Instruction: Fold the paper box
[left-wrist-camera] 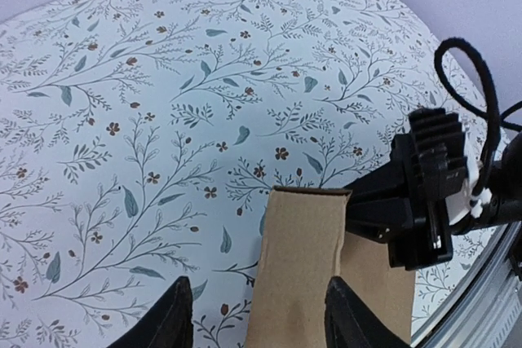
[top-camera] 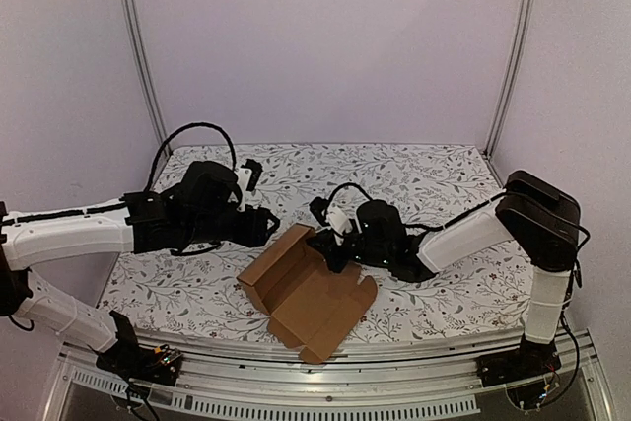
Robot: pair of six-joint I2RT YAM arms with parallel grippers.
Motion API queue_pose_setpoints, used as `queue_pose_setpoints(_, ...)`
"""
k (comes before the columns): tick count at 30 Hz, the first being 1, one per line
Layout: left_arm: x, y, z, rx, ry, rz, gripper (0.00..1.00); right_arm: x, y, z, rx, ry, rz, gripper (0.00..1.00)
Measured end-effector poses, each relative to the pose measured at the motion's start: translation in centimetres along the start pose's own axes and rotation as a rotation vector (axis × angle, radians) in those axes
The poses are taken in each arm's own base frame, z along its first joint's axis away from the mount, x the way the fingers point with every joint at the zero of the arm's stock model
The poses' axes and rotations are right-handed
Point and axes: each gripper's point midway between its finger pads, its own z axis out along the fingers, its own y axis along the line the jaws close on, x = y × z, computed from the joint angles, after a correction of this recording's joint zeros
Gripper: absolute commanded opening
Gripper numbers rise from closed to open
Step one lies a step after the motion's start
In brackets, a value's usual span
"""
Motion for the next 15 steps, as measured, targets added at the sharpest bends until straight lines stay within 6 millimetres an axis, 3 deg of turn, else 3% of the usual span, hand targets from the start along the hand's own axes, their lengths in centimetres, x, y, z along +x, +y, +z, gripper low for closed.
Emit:
queue_pose_setpoints(6, -0.3, -1.0, 2.3, 0.038, 0.009, 0.005, 0.34, 4.1, 0.0, 0.5, -0.012, 0.008, -0.003, 0.0)
queue_pose_setpoints(15, 0.8, -2.7, 5.7, 0.096, 0.07, 0.007, 0.09, 3.7, -0.1, 0.5, -0.012, -0.124, -0.024, 0.0)
